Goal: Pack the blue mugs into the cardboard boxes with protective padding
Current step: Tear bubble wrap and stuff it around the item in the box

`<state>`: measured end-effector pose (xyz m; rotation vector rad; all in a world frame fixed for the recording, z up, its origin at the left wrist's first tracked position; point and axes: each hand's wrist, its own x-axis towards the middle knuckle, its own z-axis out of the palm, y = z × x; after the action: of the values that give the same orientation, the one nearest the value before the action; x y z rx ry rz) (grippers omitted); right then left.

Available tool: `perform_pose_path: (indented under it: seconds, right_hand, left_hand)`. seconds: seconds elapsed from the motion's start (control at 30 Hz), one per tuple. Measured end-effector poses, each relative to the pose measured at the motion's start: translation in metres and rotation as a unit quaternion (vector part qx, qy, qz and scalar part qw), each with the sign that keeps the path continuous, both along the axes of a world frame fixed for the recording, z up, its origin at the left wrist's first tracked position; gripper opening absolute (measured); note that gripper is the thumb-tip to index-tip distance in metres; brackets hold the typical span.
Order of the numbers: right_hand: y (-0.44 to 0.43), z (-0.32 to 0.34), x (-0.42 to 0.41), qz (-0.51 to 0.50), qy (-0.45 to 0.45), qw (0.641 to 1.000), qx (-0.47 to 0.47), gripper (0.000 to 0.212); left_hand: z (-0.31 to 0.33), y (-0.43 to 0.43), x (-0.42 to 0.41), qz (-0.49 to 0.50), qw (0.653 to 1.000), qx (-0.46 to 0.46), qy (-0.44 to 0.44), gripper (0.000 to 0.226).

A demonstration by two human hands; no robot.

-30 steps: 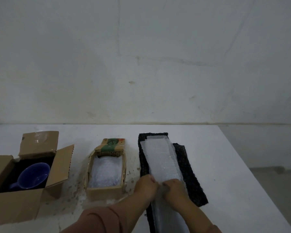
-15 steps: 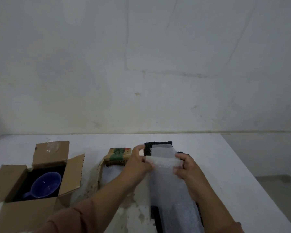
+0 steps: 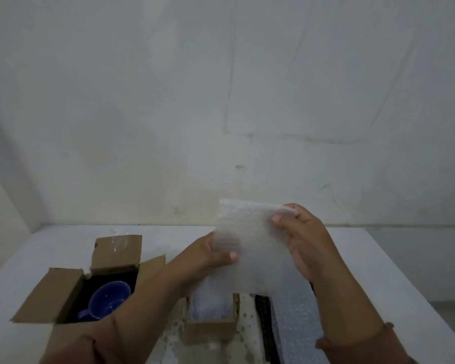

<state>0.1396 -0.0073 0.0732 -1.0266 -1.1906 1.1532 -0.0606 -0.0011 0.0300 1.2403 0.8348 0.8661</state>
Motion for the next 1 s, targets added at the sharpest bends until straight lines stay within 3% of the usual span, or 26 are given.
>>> perform_pose_path:
  seconds: [0.07, 0.17, 0.23, 0.37, 0.5, 0.57, 0.67, 0.7, 0.77, 0.87, 1.0]
  right_hand:
    - [0.004, -0.006, -0.009, 0.014, 0.012, 1.0, -0.023, 0.015]
    - [0.004, -0.026, -0.012, 0.099, -0.076, 0.985, -0.117, 0.041]
    - [0.0, -0.038, -0.017, 0.149, -0.121, 0.968, -0.161, 0.045]
    - [-0.003, -0.049, -0.029, 0.117, -0.094, 0.976, -0.159, 0.033]
    - [-0.003, -0.046, -0.029, 0.116, -0.041, 0.978, -0.17, 0.028]
    - [-0.004, -0.045, -0.028, 0.107, -0.07, 0.978, -0.164, 0.025]
    - [0.0, -0.049, -0.029, 0.067, -0.116, 0.981, -0.142, 0.044]
    - [0.001, -0.051, -0.031, 0.063, -0.135, 0.981, -0.123, 0.047]
    - [0.001, -0.055, -0.037, 0.072, -0.172, 0.979, -0.088, 0.05]
    - [0.003, -0.06, -0.042, 0.079, -0.191, 0.975, -0.086, 0.046]
    - [0.008, -0.07, -0.033, 0.116, -0.064, 0.967, -0.215, 0.039]
  left_hand:
    - [-0.005, -0.001, -0.003, 0.045, 0.998, -0.033, 0.009, 0.011]
    - [-0.006, 0.0, -0.011, 0.08, 0.994, -0.069, -0.006, 0.018]
    - [-0.006, 0.001, -0.018, 0.068, 0.995, -0.067, -0.021, 0.019]
    - [-0.011, 0.0, -0.029, 0.042, 0.994, -0.1, -0.024, 0.046]
    - [-0.012, 0.002, -0.039, 0.056, 0.988, -0.134, -0.057, 0.037]
    - [-0.014, 0.003, -0.044, 0.067, 0.981, -0.152, -0.102, 0.035]
    - [-0.025, 0.007, -0.053, 0.081, 0.958, -0.215, -0.174, 0.027]
    - [-0.025, 0.006, -0.054, 0.067, 0.955, -0.239, -0.161, 0.029]
    - [-0.028, 0.004, -0.053, 0.024, 0.964, -0.262, -0.044, 0.043]
    - [-0.033, 0.004, -0.046, 0.06, 0.963, -0.254, 0.06, 0.035]
    - [-0.04, 0.007, -0.042, 0.126, 0.952, -0.245, 0.13, 0.03]
